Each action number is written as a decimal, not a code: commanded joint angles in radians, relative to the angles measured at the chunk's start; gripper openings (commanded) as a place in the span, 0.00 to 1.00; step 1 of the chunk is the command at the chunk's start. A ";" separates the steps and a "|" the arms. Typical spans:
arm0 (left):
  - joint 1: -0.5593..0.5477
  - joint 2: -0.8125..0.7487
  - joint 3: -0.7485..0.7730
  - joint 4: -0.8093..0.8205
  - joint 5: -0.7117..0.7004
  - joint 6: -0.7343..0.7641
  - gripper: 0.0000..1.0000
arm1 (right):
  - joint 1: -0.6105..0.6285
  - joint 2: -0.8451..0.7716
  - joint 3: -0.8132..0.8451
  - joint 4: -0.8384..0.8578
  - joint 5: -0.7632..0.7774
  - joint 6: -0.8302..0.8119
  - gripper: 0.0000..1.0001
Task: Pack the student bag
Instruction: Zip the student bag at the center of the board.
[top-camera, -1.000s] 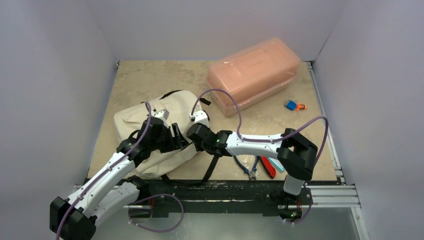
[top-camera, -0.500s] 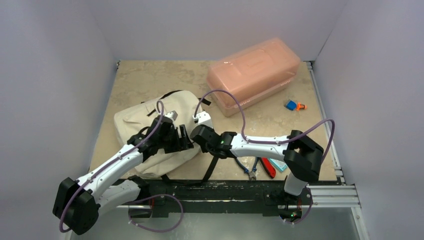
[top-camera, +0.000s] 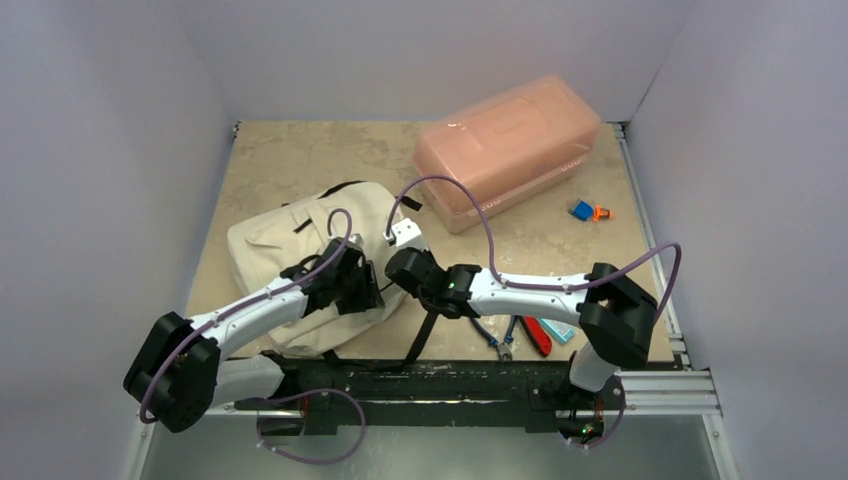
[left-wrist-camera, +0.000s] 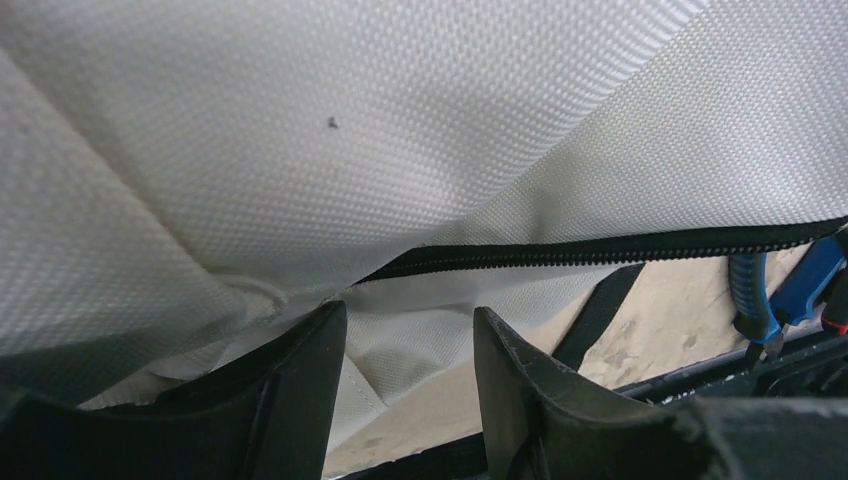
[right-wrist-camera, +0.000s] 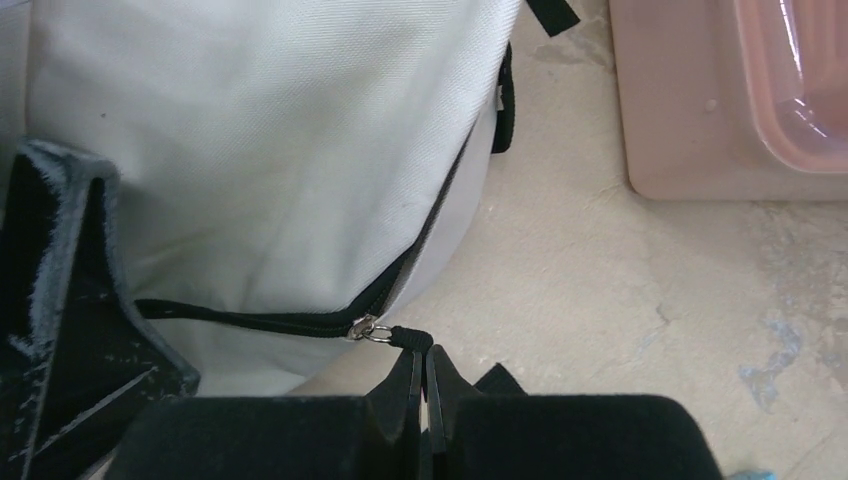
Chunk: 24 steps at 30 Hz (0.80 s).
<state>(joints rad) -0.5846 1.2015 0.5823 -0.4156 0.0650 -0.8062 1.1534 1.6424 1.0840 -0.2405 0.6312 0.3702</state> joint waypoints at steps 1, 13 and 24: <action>-0.002 -0.017 -0.085 -0.036 -0.094 -0.036 0.49 | -0.080 -0.061 -0.021 0.008 0.126 -0.055 0.00; 0.000 -0.216 -0.074 0.037 0.098 0.085 0.68 | -0.116 -0.146 -0.118 0.266 -0.238 -0.260 0.00; 0.051 0.094 0.530 -0.231 -0.036 0.010 0.66 | -0.115 -0.182 -0.208 0.418 -0.379 -0.366 0.00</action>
<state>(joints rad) -0.5480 1.1568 0.9508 -0.5343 0.1020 -0.7677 1.0401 1.4681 0.8764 0.0849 0.2993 0.0517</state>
